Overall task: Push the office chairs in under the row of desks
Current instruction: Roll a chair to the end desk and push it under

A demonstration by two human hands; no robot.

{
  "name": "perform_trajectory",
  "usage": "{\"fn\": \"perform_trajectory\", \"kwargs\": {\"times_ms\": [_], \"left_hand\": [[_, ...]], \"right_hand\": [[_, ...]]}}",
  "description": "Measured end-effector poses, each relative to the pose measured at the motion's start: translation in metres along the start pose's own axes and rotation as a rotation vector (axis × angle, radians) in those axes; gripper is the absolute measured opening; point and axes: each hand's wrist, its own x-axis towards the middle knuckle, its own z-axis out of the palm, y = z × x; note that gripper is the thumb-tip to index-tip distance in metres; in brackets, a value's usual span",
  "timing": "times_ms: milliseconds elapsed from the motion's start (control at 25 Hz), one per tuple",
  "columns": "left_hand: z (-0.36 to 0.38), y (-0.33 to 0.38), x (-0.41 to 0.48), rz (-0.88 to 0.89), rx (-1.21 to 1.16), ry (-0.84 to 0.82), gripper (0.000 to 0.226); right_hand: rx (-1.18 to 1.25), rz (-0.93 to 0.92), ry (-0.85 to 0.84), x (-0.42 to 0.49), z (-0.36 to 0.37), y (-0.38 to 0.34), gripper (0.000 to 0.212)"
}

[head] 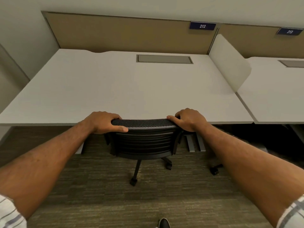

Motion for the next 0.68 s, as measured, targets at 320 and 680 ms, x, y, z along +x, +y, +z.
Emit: {"fn": "perform_trajectory", "kwargs": {"times_ms": [320, 680], "left_hand": [[0.001, -0.002, 0.009, 0.027, -0.005, 0.066, 0.115], [0.01, 0.001, -0.002, 0.131, 0.066, 0.308, 0.114]], "right_hand": [[0.061, -0.084, 0.069, 0.001, 0.004, 0.009, 0.076], [0.129, 0.014, 0.225, -0.027, 0.004, 0.001, 0.078]]}}
